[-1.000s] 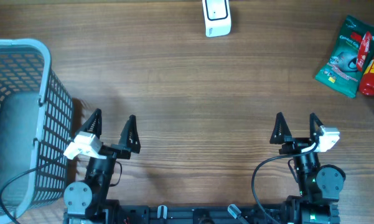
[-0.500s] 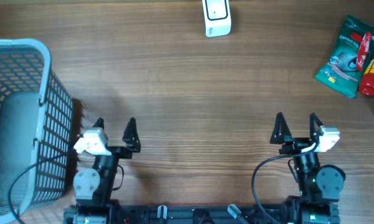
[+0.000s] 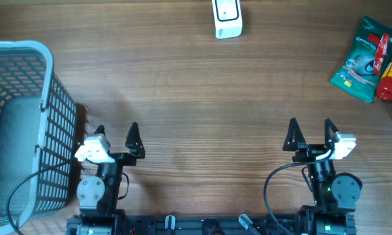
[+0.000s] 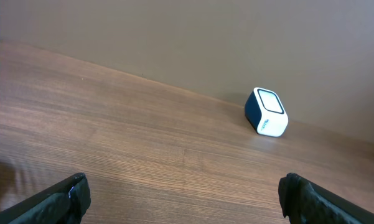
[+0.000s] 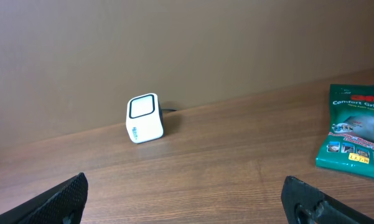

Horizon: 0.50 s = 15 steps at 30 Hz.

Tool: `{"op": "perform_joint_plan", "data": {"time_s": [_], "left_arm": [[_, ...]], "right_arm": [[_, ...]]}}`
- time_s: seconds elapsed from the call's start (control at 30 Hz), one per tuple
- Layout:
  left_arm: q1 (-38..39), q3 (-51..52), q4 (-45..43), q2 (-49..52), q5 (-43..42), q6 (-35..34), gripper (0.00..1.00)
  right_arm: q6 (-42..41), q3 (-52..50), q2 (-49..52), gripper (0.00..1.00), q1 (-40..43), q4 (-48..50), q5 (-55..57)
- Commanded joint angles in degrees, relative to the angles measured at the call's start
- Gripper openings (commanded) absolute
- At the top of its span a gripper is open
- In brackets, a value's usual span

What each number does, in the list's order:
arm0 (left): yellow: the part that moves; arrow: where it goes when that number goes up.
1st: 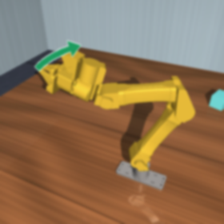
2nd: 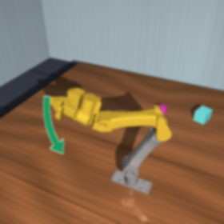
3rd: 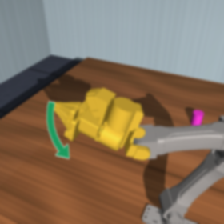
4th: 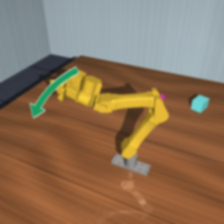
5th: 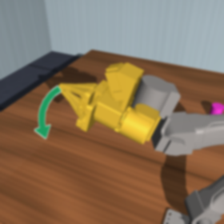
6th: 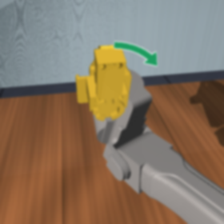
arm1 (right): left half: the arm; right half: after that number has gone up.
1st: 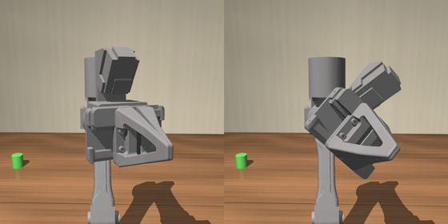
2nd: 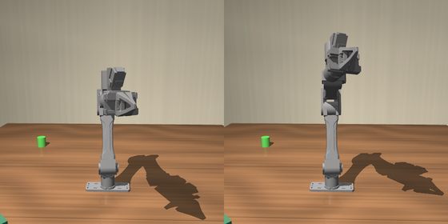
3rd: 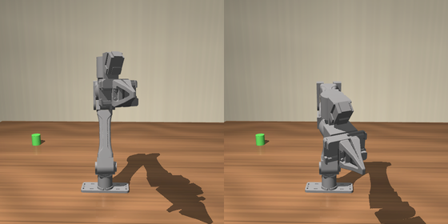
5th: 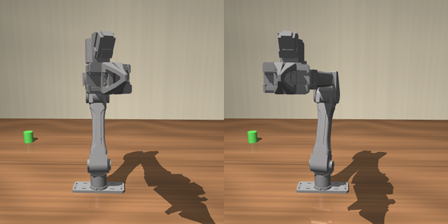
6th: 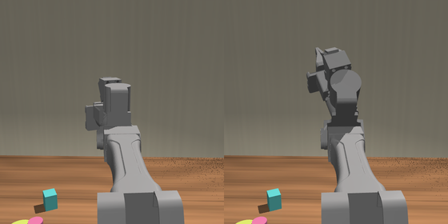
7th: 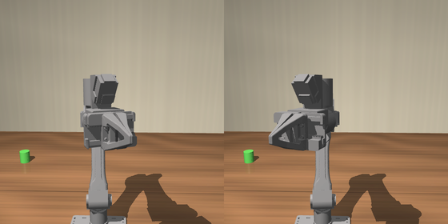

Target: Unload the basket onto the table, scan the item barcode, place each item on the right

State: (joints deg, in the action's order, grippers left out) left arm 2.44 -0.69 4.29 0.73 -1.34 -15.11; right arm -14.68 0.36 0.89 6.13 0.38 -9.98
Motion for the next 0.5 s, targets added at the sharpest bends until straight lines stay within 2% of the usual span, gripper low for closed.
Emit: {"op": "perform_joint_plan", "data": {"time_s": [0.0,0.47], "left_arm": [[-0.48,0.37,0.09,-0.57,-0.07,1.42,1.0],[-1.53,0.37,0.09,-0.57,-0.07,1.42,1.0]], "right_arm": [[0.98,-0.07,-0.61,1.0,-0.17,0.22,1.2],[1.27,-0.07,-0.61,1.0,-0.17,0.13,2.4]]}}
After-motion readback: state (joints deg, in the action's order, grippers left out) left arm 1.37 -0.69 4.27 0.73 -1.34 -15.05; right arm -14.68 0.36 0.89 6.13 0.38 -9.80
